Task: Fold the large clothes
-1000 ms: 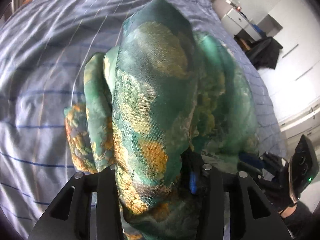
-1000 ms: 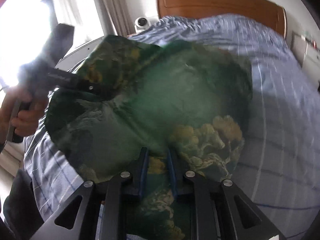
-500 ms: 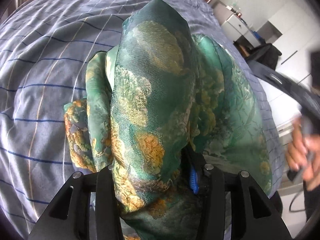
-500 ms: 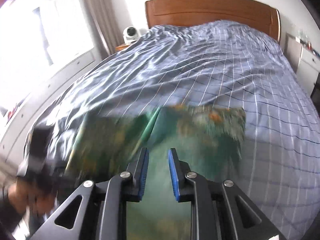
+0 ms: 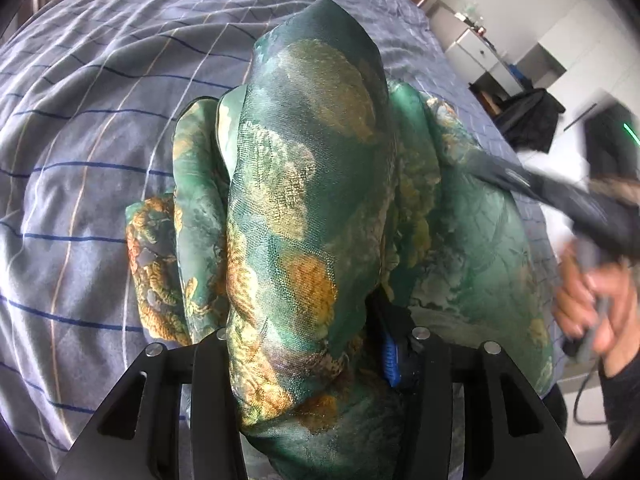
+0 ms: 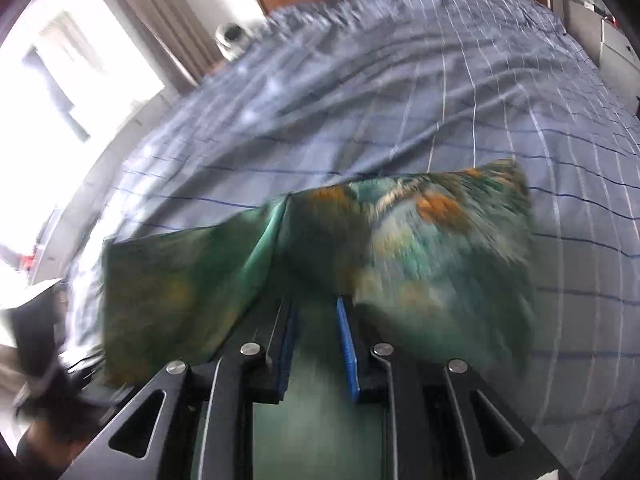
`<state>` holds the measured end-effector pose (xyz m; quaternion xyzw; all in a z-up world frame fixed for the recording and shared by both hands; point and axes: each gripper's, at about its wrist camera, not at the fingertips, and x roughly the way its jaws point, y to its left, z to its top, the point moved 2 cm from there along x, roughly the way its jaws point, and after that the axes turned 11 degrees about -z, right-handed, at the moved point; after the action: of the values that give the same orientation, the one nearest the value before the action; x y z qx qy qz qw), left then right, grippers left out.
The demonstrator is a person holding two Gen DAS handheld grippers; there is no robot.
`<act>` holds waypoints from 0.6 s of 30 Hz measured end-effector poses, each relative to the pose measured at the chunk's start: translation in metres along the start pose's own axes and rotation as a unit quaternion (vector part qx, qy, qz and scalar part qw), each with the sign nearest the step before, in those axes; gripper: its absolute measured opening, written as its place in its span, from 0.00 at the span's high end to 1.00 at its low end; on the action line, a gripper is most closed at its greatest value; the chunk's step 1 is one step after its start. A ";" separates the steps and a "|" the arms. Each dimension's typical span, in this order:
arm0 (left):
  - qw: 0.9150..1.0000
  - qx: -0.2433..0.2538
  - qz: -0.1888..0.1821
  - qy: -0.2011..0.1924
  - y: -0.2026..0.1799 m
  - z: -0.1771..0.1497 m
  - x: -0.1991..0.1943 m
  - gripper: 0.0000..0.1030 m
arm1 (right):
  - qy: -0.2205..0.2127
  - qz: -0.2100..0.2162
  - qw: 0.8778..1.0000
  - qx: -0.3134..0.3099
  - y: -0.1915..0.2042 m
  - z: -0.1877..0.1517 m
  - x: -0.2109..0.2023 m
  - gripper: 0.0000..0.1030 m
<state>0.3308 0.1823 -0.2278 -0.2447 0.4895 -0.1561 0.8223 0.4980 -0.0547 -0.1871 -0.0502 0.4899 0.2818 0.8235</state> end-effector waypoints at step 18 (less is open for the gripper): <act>1.000 -0.014 -0.010 -0.009 0.008 -0.005 -0.002 0.52 | -0.018 -0.076 0.993 -0.093 0.016 -0.179 -0.054 0.82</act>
<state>0.3256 0.1889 -0.2324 -0.2620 0.4814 -0.1552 0.8219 0.3310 -0.1280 -0.2315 -0.1580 0.4412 0.2634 0.8432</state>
